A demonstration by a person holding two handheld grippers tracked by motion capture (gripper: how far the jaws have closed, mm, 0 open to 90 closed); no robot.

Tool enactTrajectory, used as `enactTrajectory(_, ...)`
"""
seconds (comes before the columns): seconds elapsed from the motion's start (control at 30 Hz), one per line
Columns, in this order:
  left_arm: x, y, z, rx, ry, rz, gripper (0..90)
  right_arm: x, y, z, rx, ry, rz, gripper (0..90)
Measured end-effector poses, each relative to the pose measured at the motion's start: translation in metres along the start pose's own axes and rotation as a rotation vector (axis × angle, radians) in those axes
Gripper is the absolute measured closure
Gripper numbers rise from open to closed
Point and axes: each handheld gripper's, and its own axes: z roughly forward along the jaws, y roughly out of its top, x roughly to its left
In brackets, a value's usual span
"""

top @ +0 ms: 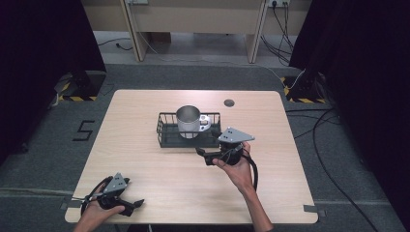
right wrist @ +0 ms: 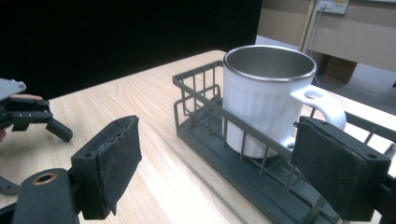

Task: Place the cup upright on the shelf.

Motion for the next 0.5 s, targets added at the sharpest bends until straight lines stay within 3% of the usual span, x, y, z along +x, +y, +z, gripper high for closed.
enactTrajectory(0.5, 0.000, 0.000, 0.000, 0.000, 0.000, 0.000, 0.0, 0.007, -0.031, -0.022, -0.005, -0.011, 0.031, 15.5)
